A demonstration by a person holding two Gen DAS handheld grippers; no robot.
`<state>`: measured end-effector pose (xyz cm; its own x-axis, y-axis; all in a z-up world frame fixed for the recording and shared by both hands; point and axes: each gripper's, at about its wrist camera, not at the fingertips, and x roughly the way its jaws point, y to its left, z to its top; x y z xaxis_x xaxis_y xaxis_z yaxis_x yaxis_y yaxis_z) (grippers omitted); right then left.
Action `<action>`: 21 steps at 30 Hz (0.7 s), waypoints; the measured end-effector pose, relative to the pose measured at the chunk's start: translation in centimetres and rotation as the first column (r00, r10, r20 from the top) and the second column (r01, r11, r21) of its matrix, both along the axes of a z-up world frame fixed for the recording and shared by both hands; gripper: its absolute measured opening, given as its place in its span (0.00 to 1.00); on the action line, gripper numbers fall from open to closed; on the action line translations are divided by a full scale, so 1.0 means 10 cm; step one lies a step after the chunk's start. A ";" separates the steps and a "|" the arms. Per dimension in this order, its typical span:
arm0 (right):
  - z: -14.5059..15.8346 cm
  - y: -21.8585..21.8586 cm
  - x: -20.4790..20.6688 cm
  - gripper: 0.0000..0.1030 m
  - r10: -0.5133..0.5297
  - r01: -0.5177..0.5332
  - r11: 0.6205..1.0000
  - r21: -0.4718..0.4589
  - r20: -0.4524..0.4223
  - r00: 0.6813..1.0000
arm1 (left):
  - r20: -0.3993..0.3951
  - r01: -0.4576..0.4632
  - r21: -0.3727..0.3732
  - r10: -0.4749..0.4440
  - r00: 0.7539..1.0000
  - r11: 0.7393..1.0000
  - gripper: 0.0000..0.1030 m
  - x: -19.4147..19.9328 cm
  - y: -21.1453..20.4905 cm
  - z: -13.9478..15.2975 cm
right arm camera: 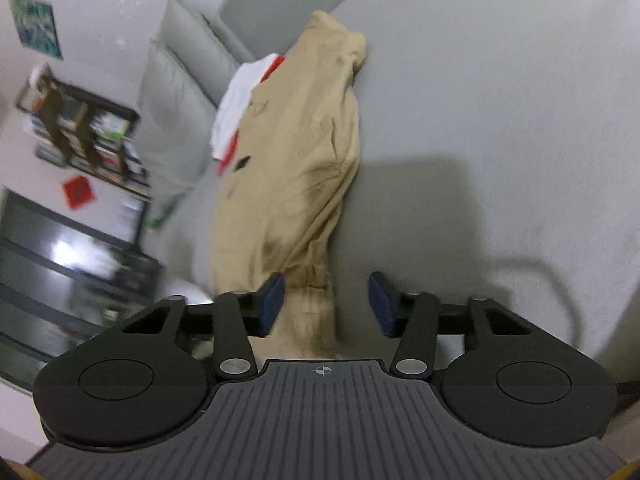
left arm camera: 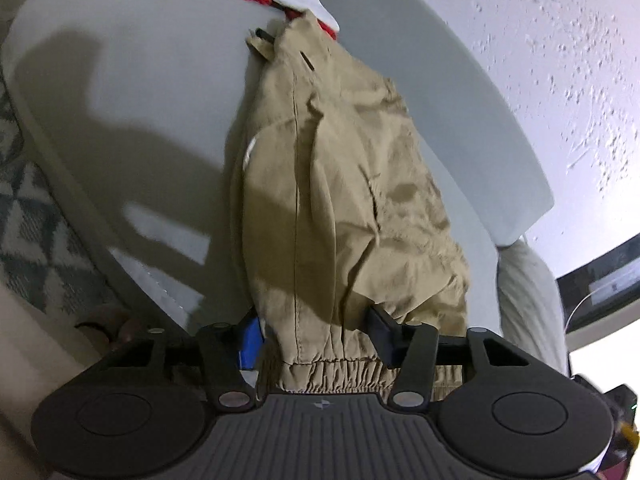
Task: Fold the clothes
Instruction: 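Grasp the elastic trouser cuffs with both grippers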
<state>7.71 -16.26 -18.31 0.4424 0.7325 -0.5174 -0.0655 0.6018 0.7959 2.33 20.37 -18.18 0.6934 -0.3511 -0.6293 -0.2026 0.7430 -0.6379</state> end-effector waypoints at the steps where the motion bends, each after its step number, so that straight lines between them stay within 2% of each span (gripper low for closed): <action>1: 0.00 0.02 0.02 0.57 0.009 -0.009 1.000 0.000 0.004 1.000 | 0.002 0.005 0.016 -0.005 1.000 1.000 0.50 0.01 -0.02 0.01; 4: -0.03 0.14 0.07 0.62 0.042 -0.041 0.999 -0.021 0.031 0.999 | 0.015 0.018 0.065 -0.019 1.000 0.998 0.50 -0.01 -0.09 0.04; 7: 0.01 0.26 0.05 0.63 0.088 -0.080 0.993 -0.083 0.094 0.992 | 0.036 0.029 0.128 -0.034 0.999 0.991 0.50 -0.02 -0.15 0.08; 11: 0.07 0.29 -0.07 0.63 0.097 -0.076 0.988 -0.133 0.154 0.983 | 0.054 0.047 0.194 -0.059 0.997 0.980 0.50 -0.04 -0.21 0.11; 16: 0.14 0.34 -0.17 0.59 0.173 -0.122 0.964 -0.238 0.208 0.963 | 0.060 0.056 0.172 -0.067 0.996 0.984 0.50 -0.07 -0.16 0.12; 21: 0.12 0.32 -0.24 0.59 0.191 -0.138 0.961 -0.239 0.214 0.958 | 0.064 0.051 0.151 -0.061 0.996 0.987 0.50 -0.06 -0.16 0.09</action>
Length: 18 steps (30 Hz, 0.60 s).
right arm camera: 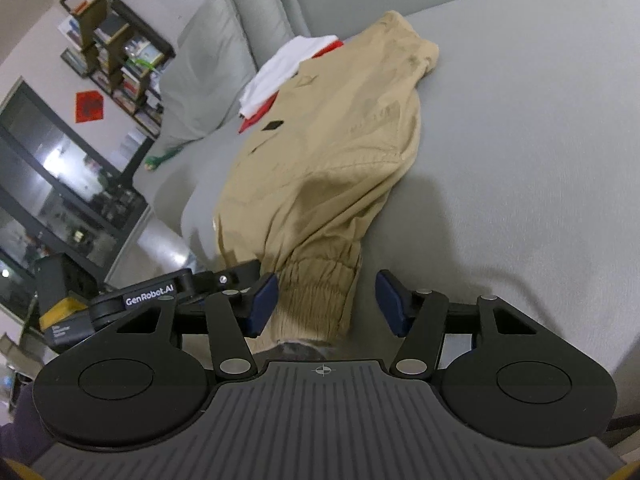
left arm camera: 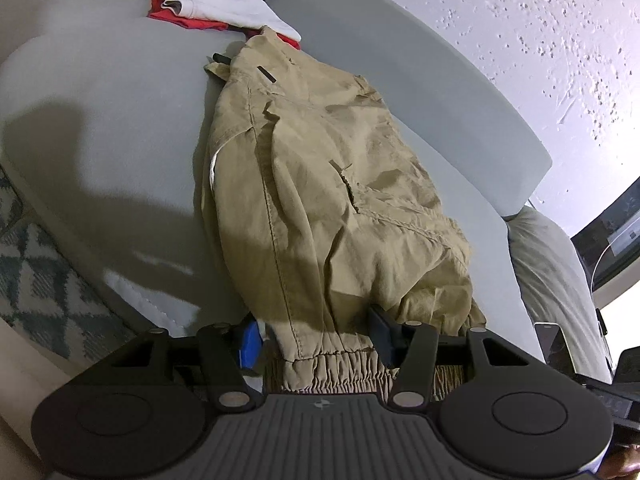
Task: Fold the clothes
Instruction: 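Grasp the elastic trouser cuffs with both grippers, then lift the cuffs with both grippers and fold them toward the waistband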
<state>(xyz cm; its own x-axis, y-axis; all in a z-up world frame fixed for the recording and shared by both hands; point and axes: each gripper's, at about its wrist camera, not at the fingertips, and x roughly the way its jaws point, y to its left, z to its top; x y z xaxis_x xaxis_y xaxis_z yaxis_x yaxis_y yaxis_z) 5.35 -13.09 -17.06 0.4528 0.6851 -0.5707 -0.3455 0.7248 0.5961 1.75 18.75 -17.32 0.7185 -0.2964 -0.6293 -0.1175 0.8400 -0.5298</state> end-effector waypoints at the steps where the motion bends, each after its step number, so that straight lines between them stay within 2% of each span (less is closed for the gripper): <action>1: -0.01 0.03 0.01 0.61 0.007 -0.006 1.000 -0.011 0.012 1.000 | 0.000 -0.003 -0.007 0.003 1.000 1.000 0.50 0.01 0.00 -0.01; 3: -0.01 0.12 0.03 0.66 0.019 -0.018 0.999 -0.030 0.043 0.999 | -0.003 -0.021 -0.046 0.021 1.000 0.999 0.51 0.01 0.05 -0.03; 5: 0.01 0.20 0.03 0.66 0.013 -0.008 0.998 -0.064 0.065 0.998 | -0.009 -0.049 -0.107 0.048 0.999 0.993 0.56 -0.01 0.12 -0.04; 6: 0.02 0.23 0.02 0.56 0.003 0.003 0.996 -0.084 0.071 0.997 | -0.009 -0.064 -0.148 0.063 0.998 0.987 0.58 -0.03 0.17 -0.05; 7: 0.03 0.26 0.02 0.39 -0.007 0.015 0.995 -0.104 0.077 0.997 | -0.007 -0.078 -0.197 0.078 0.997 0.977 0.60 -0.06 0.22 -0.06; 8: 0.04 0.28 0.03 0.35 -0.025 0.032 0.994 -0.108 0.070 0.997 | -0.005 -0.090 -0.246 0.091 0.996 0.965 0.63 -0.09 0.26 -0.07; 10: 0.05 0.11 0.12 0.24 -0.129 0.134 0.990 0.042 -0.098 0.987 | 0.004 -0.103 -0.344 0.111 0.994 0.933 0.66 -0.14 0.35 -0.08; 11: 0.06 0.03 0.15 0.23 -0.160 0.181 0.976 0.120 -0.171 0.972 | 0.012 -0.106 -0.398 0.121 0.993 0.911 0.69 -0.17 0.40 -0.09; 14: 0.18 -0.12 0.17 0.22 -0.187 0.290 0.903 0.318 -0.317 0.930 | 0.047 -0.114 -0.529 0.164 0.985 0.841 0.74 -0.24 0.51 -0.10; 16: 0.27 -0.16 0.19 0.22 -0.172 0.342 0.841 0.420 -0.392 0.904 | 0.056 -0.120 -0.563 0.182 0.982 0.818 0.77 -0.23 0.52 -0.12; 18: 0.34 -0.16 0.22 0.22 -0.176 0.372 0.814 0.446 -0.421 0.890 | 0.035 -0.123 -0.573 0.174 0.984 0.810 0.77 -0.20 0.48 -0.15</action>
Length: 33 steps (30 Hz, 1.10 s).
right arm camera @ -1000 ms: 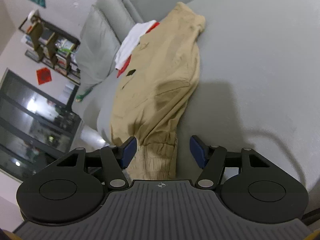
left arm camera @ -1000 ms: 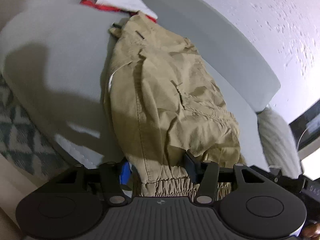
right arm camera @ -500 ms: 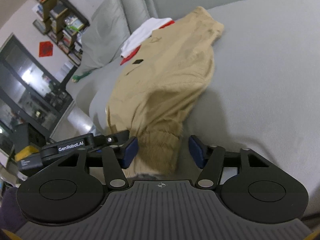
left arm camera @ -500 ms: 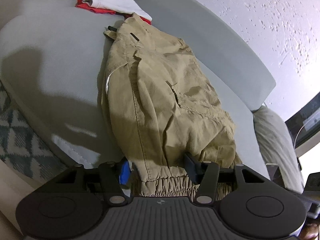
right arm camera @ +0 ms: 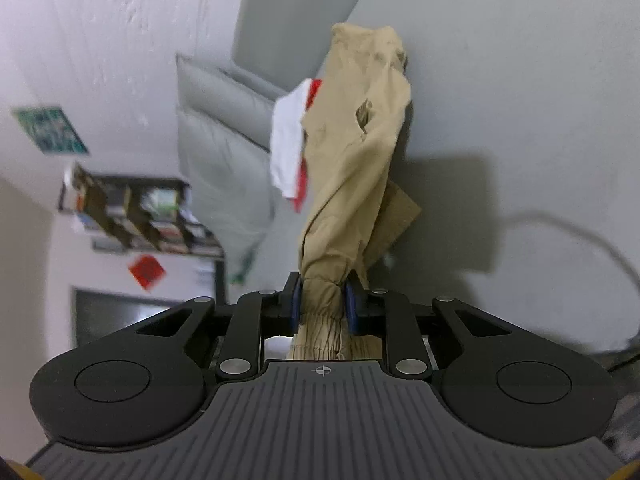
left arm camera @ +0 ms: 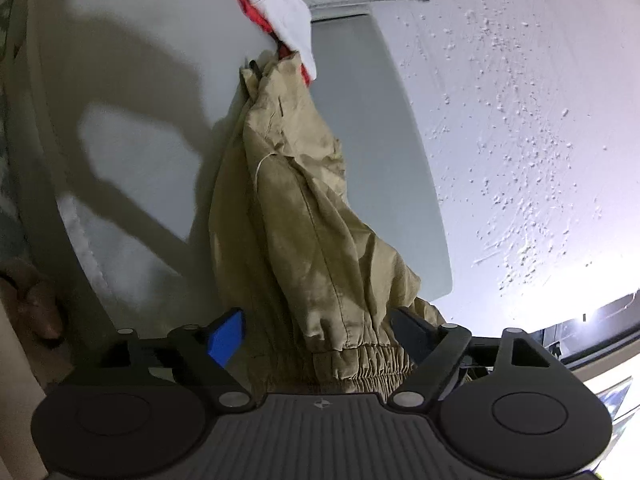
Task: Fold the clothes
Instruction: 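Lift the cuffs with both grippers and fold them toward the waistband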
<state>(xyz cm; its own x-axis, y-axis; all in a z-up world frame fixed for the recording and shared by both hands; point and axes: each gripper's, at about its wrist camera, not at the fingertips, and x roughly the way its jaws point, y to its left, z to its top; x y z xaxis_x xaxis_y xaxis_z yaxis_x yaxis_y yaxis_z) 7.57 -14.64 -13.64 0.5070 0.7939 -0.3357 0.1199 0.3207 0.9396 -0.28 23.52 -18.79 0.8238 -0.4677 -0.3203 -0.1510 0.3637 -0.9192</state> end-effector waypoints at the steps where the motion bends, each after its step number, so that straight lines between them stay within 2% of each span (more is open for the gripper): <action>1: 0.02 0.00 0.01 0.22 -0.008 0.008 1.000 -0.008 -0.005 1.000 | -0.012 0.015 -0.006 -0.015 1.000 1.000 0.77 0.02 -0.04 -0.02; 4: -0.06 -0.03 -0.03 0.23 -0.027 0.026 0.999 -0.032 -0.041 0.999 | -0.055 0.059 -0.015 -0.059 0.997 0.998 0.77 0.07 -0.15 -0.10; 6: -0.18 -0.06 -0.09 0.27 -0.025 0.021 0.998 -0.059 -0.064 0.998 | -0.127 0.086 0.011 -0.084 0.988 0.996 0.77 0.11 -0.22 -0.17; 7: -0.26 -0.08 -0.11 0.35 -0.017 0.010 0.996 -0.090 -0.085 0.996 | -0.162 0.101 0.028 -0.095 0.982 0.995 0.77 0.12 -0.25 -0.20; 9: -0.39 -0.11 -0.13 0.43 0.003 -0.024 0.984 -0.176 -0.116 0.993 | -0.207 0.110 0.067 -0.094 0.974 0.992 0.76 0.12 -0.28 -0.22; 11: -0.48 -0.17 -0.17 0.42 0.022 -0.048 0.970 -0.238 -0.108 0.994 | -0.222 0.095 0.103 -0.070 0.972 0.990 0.77 0.08 -0.27 -0.22; 13: -0.52 -0.25 -0.20 0.45 0.035 -0.049 0.979 -0.200 -0.075 0.997 | -0.238 0.075 0.131 -0.042 0.970 0.988 0.77 0.06 -0.25 -0.23; 16: -0.52 -0.31 -0.22 0.48 0.063 -0.068 0.976 -0.207 -0.029 0.998 | -0.260 0.072 0.186 -0.022 0.965 0.980 0.77 0.09 -0.26 -0.27; 19: -0.55 -0.32 -0.20 0.48 0.082 -0.082 0.975 -0.205 -0.008 0.997 | -0.219 0.107 0.236 -0.054 0.974 0.966 0.77 0.18 -0.34 -0.27; 22: -0.59 -0.29 -0.19 0.48 0.094 -0.088 0.975 -0.205 0.020 0.995 | -0.180 0.135 0.270 -0.088 0.980 0.953 0.67 0.24 -0.45 -0.25; 24: -0.58 -0.26 -0.20 0.48 0.115 -0.101 0.969 -0.224 0.050 0.992 | -0.170 0.158 0.297 -0.110 0.979 0.942 0.57 0.23 -0.50 -0.22; 25: -0.58 -0.25 -0.20 0.48 0.126 -0.108 0.966 -0.234 0.065 0.990 | -0.169 0.171 0.298 -0.124 0.978 0.939 0.47 0.22 -0.49 -0.20; 26: -0.58 -0.24 -0.20 0.48 0.137 -0.114 0.963 -0.244 0.079 0.987 | -0.166 0.181 0.279 -0.138 0.976 0.943 0.33 0.20 -0.48 -0.19; 29: -0.56 -0.17 -0.20 0.49 0.169 -0.132 0.951 -0.280 0.114 0.979 | -0.156 0.194 0.181 -0.166 0.974 0.964 0.26 0.13 -0.39 -0.16; 32: -0.51 -0.11 -0.21 0.51 0.211 -0.156 0.932 -0.329 0.139 0.968 | -0.177 0.156 0.021 -0.150 0.973 0.988 0.24 0.04 -0.22 -0.16; 33: -0.49 -0.07 -0.22 0.37 0.232 -0.172 0.916 -0.362 0.127 0.964 | -0.192 0.152 -0.004 -0.150 0.970 0.988 0.24 0.02 -0.19 -0.14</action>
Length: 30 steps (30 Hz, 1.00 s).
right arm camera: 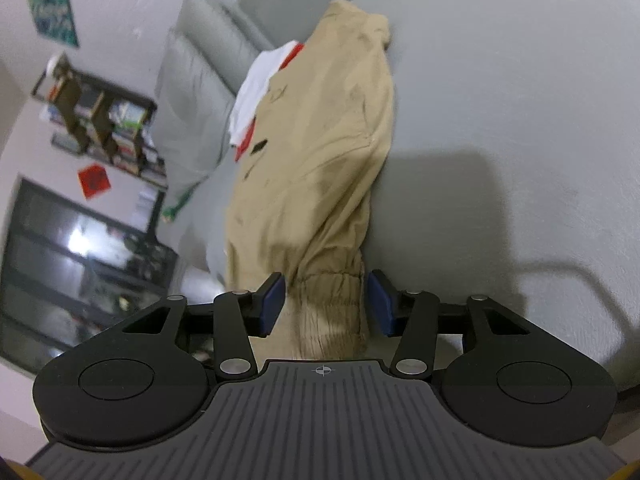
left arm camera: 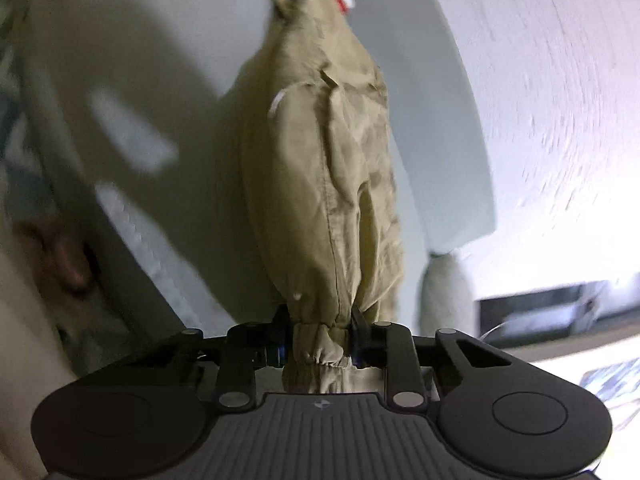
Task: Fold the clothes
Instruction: 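Lift the cuffs with both grippers and fold them toward the waistband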
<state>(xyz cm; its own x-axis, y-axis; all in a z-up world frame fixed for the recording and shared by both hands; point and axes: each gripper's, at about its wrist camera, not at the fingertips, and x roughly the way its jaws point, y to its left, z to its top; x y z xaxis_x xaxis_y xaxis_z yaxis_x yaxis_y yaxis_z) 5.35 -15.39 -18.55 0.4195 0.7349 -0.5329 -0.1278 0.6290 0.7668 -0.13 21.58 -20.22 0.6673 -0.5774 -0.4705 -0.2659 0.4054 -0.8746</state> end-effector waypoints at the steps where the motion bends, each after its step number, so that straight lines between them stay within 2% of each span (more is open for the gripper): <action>1: 0.02 0.04 -0.01 0.27 0.015 -0.016 0.999 -0.033 -0.007 1.000 | -0.013 0.002 -0.003 -0.002 1.000 1.000 0.24 -0.01 0.03 0.04; 3: 0.11 0.09 -0.06 0.20 0.023 -0.025 0.999 -0.042 -0.028 0.999 | -0.027 0.016 0.016 -0.016 1.000 1.000 0.24 -0.03 0.06 0.15; 7: 0.53 0.00 -0.30 0.17 0.012 -0.012 1.000 -0.014 0.001 1.000 | -0.031 0.073 0.032 -0.072 0.997 0.997 0.24 -0.28 -0.06 0.47; 10: 0.84 -0.15 -0.60 0.17 0.019 -0.018 0.999 -0.036 0.025 1.000 | -0.092 0.143 0.134 -0.131 0.987 0.981 0.25 -0.49 -0.36 0.57; 11: 0.87 -0.20 -0.68 0.17 0.018 -0.018 0.998 -0.057 0.004 1.000 | -0.120 0.175 0.176 -0.155 0.981 0.969 0.25 -0.53 -0.46 0.57; 12: 0.85 -0.25 -0.76 0.17 0.014 -0.017 0.996 -0.086 -0.034 0.999 | -0.146 0.190 0.184 -0.165 0.975 0.964 0.25 -0.56 -0.52 0.54; 14: 0.80 -0.34 -0.89 0.17 -0.003 -0.009 0.992 -0.127 -0.095 0.995 | -0.195 0.196 0.151 -0.165 0.967 0.969 0.25 -0.60 -0.60 0.43; 17: 0.74 -0.47 -0.99 0.17 -0.043 0.026 0.993 -0.117 -0.141 0.989 | -0.225 0.183 0.101 -0.157 0.962 0.978 0.25 -0.56 -0.58 0.37; 21: 0.73 -0.59 -1.01 0.17 -0.080 0.068 0.995 -0.070 -0.193 0.978 | -0.219 0.162 0.059 -0.145 0.965 0.985 0.26 -0.44 -0.45 0.52; 25: 0.83 -0.56 -0.95 0.18 -0.087 0.080 0.996 -0.041 -0.215 0.973 | -0.256 0.143 0.011 -0.136 0.957 0.990 0.30 -0.45 -0.47 0.63; 30: 0.83 -0.47 -0.92 0.18 -0.084 0.069 0.995 -0.073 -0.232 0.969 | -0.365 0.184 0.046 -0.155 0.918 0.982 0.28 -0.31 -0.55 0.44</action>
